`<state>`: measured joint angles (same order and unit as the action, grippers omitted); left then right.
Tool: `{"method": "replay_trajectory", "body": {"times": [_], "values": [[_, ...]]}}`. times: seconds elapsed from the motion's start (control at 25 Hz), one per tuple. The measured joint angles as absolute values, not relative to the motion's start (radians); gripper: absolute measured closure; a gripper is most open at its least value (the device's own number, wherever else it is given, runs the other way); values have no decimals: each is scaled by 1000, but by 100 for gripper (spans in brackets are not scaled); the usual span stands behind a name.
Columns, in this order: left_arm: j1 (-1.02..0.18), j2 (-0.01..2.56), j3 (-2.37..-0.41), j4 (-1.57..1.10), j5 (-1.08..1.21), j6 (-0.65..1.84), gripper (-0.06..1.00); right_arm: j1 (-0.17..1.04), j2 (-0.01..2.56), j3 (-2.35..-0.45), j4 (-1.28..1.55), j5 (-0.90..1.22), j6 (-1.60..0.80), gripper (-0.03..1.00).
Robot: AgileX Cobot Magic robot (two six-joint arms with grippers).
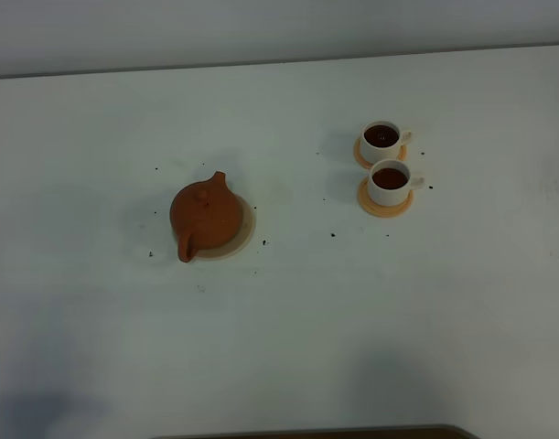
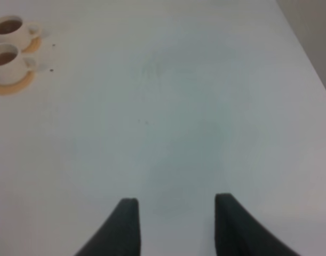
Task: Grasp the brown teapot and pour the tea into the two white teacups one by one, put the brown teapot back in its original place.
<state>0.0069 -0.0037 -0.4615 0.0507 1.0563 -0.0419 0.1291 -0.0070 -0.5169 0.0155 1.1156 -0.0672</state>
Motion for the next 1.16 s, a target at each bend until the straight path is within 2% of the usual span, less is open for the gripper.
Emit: {"method": "replay_trajectory", "body": {"times": [1.16], "values": [[7, -4, -461, 51, 1056, -39, 49, 132, -7, -517, 16, 1116, -67, 60]]}}
